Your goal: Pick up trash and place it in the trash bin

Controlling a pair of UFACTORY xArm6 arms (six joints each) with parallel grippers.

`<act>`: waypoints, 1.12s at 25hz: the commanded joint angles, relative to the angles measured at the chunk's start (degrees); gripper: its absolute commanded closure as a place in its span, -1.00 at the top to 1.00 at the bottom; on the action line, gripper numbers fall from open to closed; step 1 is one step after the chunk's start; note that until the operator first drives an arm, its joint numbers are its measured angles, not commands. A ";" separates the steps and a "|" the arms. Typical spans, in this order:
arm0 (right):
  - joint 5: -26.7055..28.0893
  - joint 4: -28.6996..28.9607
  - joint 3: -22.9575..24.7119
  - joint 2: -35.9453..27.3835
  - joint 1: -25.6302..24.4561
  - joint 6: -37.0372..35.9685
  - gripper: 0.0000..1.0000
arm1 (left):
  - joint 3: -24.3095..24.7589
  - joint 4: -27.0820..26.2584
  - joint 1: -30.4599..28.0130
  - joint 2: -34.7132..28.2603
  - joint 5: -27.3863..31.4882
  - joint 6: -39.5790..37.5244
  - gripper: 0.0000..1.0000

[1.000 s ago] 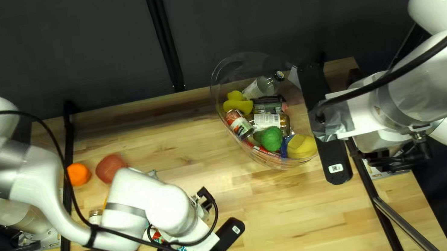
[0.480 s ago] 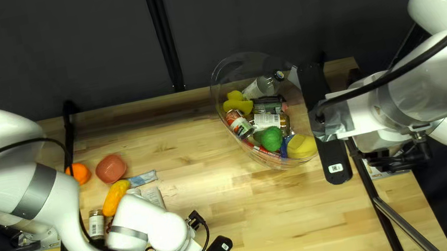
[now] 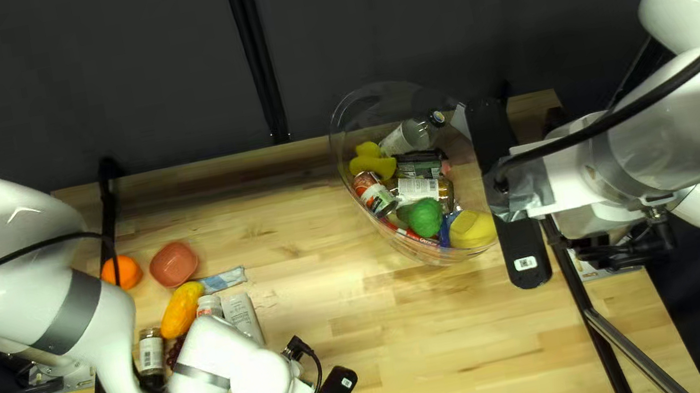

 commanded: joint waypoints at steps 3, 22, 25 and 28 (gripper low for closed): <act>0.00 0.00 0.00 0.00 0.00 0.00 1.00 | 0.17 0.00 0.62 0.56 0.61 -1.66 1.00; 0.00 0.00 0.00 0.00 0.00 0.00 1.00 | -1.51 4.43 -2.09 -6.10 6.85 -5.90 -1.00; 0.00 0.00 0.00 0.00 0.00 0.00 1.00 | -3.75 8.42 -3.72 -9.18 11.48 -7.28 -1.00; 0.00 0.00 0.00 0.00 0.00 0.00 1.00 | -7.19 12.60 -4.47 -10.74 15.58 -6.74 -1.00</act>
